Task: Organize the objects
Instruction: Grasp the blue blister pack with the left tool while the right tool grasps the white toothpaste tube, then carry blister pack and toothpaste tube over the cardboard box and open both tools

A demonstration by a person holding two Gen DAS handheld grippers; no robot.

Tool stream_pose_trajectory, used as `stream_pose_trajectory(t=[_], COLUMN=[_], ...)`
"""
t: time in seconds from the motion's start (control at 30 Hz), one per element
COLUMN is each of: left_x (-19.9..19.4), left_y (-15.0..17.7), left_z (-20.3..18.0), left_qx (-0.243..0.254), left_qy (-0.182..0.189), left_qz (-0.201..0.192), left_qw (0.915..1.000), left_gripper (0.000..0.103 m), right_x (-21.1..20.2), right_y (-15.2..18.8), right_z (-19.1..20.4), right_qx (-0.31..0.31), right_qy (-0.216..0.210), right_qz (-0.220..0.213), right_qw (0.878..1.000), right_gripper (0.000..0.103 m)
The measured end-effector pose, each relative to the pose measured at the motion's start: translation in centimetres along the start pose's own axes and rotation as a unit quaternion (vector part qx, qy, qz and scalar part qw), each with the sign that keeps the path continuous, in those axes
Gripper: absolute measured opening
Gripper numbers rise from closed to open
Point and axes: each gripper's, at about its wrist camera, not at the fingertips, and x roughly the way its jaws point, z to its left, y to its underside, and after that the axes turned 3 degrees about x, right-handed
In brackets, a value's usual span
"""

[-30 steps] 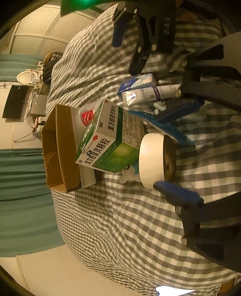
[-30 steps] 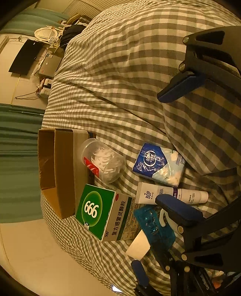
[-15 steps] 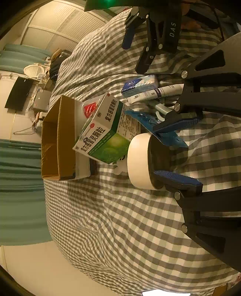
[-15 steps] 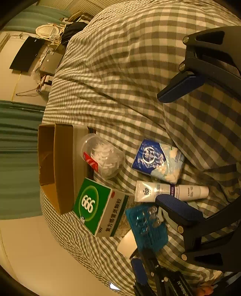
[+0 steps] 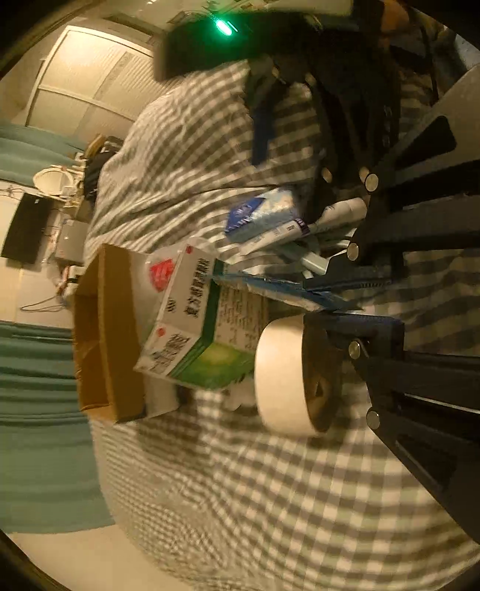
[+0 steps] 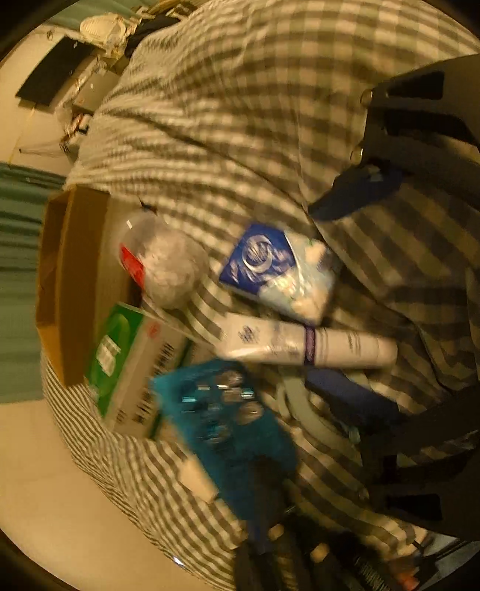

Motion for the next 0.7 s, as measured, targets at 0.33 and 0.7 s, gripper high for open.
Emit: stream_pose_trajectory(t=[0.33,0.7], left_x=[-2.5,-5.3], left_y=[-0.1,-1.7], left_z=[0.7,0.5], left_qx=[-0.006,-0.01], left_qy=[-0.001,0.0], left_qz=[-0.027,-0.064], left_qw=[0.9996,0.9979], left_gripper=[0.009,0.008], right_x=[1.2,-6.0], right_y=[0.6,0.2], right_z=[1.0,0.7], right_qx=[-0.004,-0.02], right_qy=[-0.046,-0.049], right_qz=[0.027,-0.058], right_qw=[0.999,0.997], right_gripper=[0.019,0.018])
